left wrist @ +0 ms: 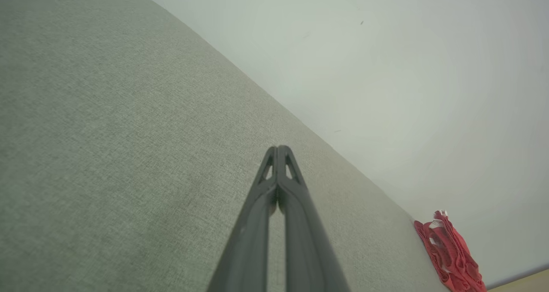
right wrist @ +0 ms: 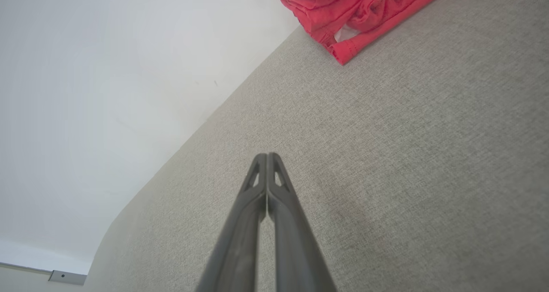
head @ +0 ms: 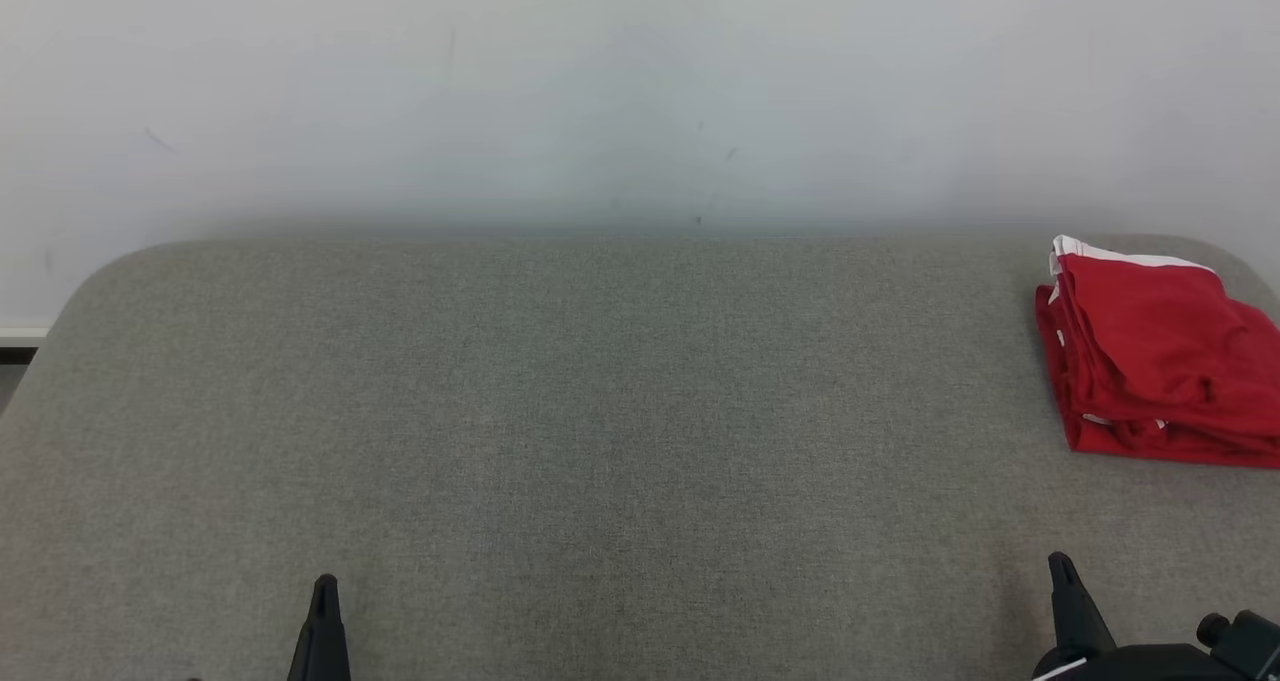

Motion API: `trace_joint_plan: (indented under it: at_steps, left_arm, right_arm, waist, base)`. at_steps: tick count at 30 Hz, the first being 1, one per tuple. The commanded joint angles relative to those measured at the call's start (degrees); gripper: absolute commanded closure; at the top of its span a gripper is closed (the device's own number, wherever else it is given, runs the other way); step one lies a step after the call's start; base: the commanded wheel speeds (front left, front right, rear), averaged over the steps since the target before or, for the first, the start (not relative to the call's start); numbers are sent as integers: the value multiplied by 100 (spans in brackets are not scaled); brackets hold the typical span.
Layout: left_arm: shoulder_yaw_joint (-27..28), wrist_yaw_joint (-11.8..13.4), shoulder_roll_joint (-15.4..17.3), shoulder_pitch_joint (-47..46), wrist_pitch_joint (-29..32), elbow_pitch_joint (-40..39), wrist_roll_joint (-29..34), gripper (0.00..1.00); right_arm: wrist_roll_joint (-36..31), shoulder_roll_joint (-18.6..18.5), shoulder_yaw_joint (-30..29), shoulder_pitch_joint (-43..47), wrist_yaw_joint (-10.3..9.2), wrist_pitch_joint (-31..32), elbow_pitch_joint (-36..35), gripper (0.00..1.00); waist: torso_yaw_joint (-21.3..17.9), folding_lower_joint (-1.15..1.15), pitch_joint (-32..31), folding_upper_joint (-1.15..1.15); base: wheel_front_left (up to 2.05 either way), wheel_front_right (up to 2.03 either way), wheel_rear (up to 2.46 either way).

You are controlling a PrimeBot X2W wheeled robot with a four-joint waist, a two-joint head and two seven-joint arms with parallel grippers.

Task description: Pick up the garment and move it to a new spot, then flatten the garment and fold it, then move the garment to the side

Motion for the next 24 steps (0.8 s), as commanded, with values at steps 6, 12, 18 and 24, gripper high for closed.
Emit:
trace_joint_plan:
  at_steps: [6,12,18,24]
  left_arm:
    - [-66,5,22,-212,53,-44,-611,100]
    - [-124,6,23,-271,91,-32,-1059,100]
    - [-174,6,24,-338,131,-22,-1488,100]
    - [-234,7,25,-413,180,-8,-1956,100]
  right_arm:
    - [558,-7,-141,-228,-5,210,-40,100]
    - [986,-7,-238,-303,-5,388,-24,100]
    - [1391,-7,-331,-385,-6,558,-8,100]
    - [1831,-6,-432,-470,-7,741,9,100]
  waist:
    - [-9,0,9,0]
    - [-19,0,18,0]
    - [-28,0,27,0]
    - [-39,0,38,0]
  base:
    - [0,0,0]
    - [0,0,0]
    - [0,0,0]
    - [0,0,0]
